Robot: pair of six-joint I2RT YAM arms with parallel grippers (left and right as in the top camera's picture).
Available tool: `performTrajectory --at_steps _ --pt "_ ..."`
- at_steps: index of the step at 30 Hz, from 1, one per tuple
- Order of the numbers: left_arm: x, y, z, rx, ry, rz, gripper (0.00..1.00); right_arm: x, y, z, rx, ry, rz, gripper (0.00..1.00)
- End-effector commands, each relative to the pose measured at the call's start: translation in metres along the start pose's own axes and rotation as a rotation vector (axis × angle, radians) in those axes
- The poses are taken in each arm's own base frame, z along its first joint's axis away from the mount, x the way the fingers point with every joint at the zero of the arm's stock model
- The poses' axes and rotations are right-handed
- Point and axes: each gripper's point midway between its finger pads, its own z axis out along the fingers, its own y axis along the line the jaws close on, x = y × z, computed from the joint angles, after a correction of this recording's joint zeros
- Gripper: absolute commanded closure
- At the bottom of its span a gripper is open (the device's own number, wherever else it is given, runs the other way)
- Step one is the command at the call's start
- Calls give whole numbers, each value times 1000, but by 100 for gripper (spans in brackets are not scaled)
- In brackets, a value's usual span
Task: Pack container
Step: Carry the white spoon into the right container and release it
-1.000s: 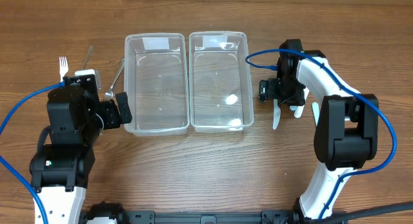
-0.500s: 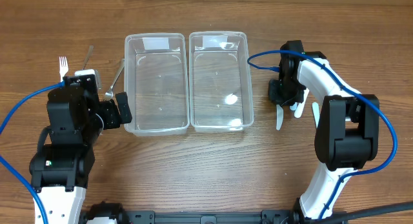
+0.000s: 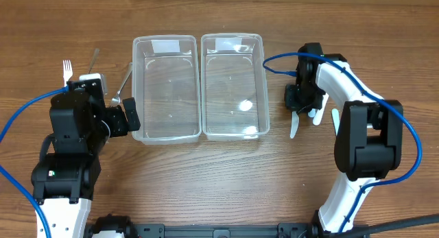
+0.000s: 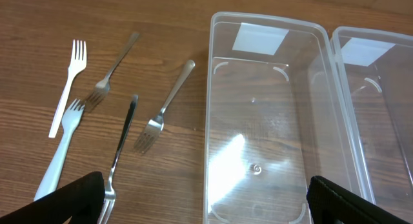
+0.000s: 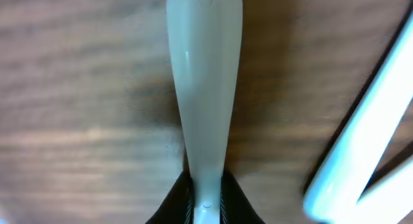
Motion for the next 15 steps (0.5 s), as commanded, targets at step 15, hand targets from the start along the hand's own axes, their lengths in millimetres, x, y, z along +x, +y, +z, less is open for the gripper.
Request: performTrajectory --at_steps 15 --pt "-14 -2 -6 11 -40 -1 0 -4 181 -184 -158 -364 -353 96"
